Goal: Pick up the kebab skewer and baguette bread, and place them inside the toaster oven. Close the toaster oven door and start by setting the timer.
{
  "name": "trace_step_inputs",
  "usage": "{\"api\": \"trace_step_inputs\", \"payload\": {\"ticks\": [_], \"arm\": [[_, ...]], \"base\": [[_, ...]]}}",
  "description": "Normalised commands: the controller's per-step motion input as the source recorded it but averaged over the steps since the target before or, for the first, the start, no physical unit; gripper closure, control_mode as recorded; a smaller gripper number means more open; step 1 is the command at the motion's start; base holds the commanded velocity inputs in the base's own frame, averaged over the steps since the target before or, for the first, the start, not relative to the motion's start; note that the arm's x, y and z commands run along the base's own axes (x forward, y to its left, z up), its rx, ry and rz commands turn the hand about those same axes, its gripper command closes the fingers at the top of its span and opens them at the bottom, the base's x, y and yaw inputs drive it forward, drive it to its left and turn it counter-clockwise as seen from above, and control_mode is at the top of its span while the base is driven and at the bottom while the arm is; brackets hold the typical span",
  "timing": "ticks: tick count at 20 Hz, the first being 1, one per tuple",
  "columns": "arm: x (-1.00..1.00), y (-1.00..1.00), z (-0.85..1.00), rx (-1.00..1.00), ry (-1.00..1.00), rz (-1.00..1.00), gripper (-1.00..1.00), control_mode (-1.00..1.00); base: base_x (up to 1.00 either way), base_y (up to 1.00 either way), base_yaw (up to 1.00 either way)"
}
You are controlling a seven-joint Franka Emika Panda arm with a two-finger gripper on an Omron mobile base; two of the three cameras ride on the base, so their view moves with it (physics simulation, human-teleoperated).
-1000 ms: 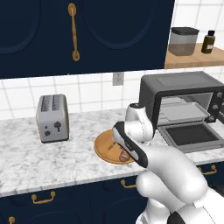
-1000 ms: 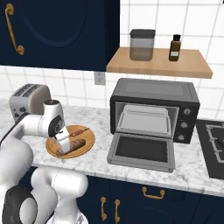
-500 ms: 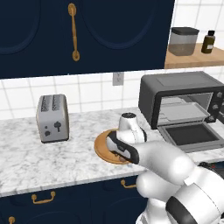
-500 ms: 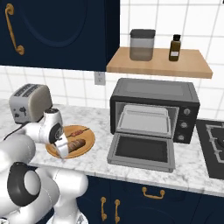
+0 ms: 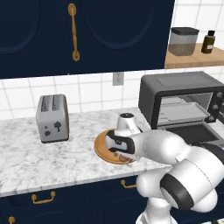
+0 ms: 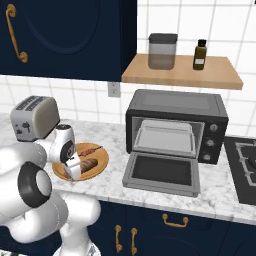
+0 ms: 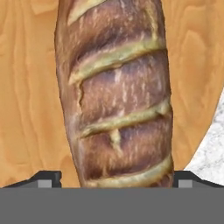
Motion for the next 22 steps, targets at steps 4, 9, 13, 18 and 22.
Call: {"api": "trace_step_inputs", "payload": {"ticks": [4, 9, 13, 18, 22], "arm": [[0.00, -0.20, -0.05, 0.00, 0.03, 0.00, 1.00, -1.00], [-0.67, -0.80, 0.60, 0.00, 0.00, 0.14, 1.00, -1.00], [-0.93, -1.00, 1.00, 0.00, 0.00, 0.26, 1.00, -1.00], [-0.62, -1.00, 0.98, 0.00, -0.01, 0.34, 1.00, -1.00], [-0.11, -1.00, 0.90, 0.00, -0.04, 0.34, 1.00, -1.00]], "base": [[0.00, 0.00, 0.00], [0.00, 0.00, 0.00], [0.00, 0.00, 0.00], [0.00, 0.00, 0.00], [0.00, 0.00, 0.00]]}}
